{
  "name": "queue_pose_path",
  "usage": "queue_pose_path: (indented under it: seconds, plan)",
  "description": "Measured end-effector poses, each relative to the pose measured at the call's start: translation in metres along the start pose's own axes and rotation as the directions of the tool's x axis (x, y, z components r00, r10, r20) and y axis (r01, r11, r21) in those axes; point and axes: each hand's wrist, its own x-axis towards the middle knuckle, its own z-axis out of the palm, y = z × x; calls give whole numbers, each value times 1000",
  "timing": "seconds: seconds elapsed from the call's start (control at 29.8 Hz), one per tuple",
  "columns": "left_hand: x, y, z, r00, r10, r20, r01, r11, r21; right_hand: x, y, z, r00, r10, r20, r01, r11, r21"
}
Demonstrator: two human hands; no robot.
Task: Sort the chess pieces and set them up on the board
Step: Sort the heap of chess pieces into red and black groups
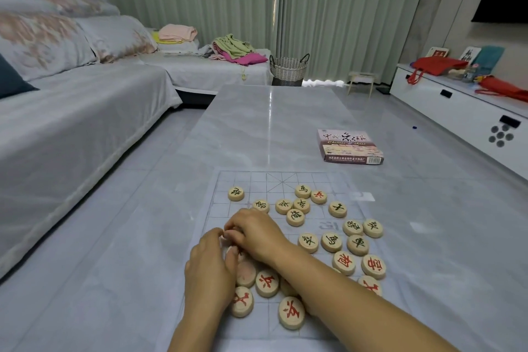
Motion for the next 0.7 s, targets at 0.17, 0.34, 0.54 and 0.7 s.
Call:
queue_pose_path:
  seconds: [0.17,0.34,0.54,0.7]
  plan:
    - [-3,0,9,993,101,60,-107,989,107,-8,25,-15,990,50,-135,-45,998,38]
    - [-3,-3,12,991,109,78,-118,986,116,-11,86,-58,900,326,-291,-308,945,109]
    - [-1,0,14,990,101,96,-116,979,167,-32,139,-84,766,515,-385,-504,852,138]
    - [-1,-1,15,989,106,103,-123,976,178,-24,148,-83,779,522,-348,-512,849,128]
